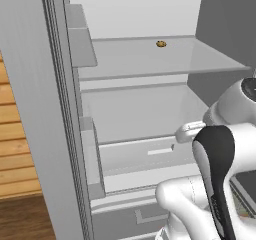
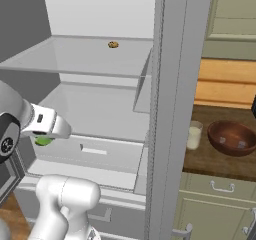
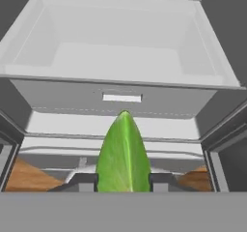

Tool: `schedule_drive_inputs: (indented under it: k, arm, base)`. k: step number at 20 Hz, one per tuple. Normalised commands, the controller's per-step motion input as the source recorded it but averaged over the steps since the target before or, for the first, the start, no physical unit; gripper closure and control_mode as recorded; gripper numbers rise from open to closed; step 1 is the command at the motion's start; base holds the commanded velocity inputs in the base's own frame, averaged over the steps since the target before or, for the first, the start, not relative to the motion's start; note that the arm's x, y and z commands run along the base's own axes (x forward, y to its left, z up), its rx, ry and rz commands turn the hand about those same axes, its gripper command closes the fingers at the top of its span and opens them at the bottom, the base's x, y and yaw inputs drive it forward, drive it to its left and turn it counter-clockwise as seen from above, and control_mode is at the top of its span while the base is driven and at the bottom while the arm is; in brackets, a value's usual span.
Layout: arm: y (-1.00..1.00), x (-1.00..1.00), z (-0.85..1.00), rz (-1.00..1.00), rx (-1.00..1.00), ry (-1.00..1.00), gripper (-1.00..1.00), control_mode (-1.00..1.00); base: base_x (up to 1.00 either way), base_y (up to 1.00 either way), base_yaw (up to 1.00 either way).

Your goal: Grab a lemon wedge from the fridge and one ice cube from the ice bowl, and put them in the glass of lemonade.

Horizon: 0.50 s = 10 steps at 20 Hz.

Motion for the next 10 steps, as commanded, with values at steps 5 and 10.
schedule_drive_inputs:
  k: [5, 10]
  arm:
    - [-0.01, -0.2, -0.04, 0.0, 0.01, 0.0, 1.0, 1.0]
    - [0.0, 0.0, 0.0, 0.0, 0.0, 0.0, 1.0, 1.0]
  base:
    - [-0.73, 0.0, -0.12]
    - [-0.32, 0.0, -0.59]
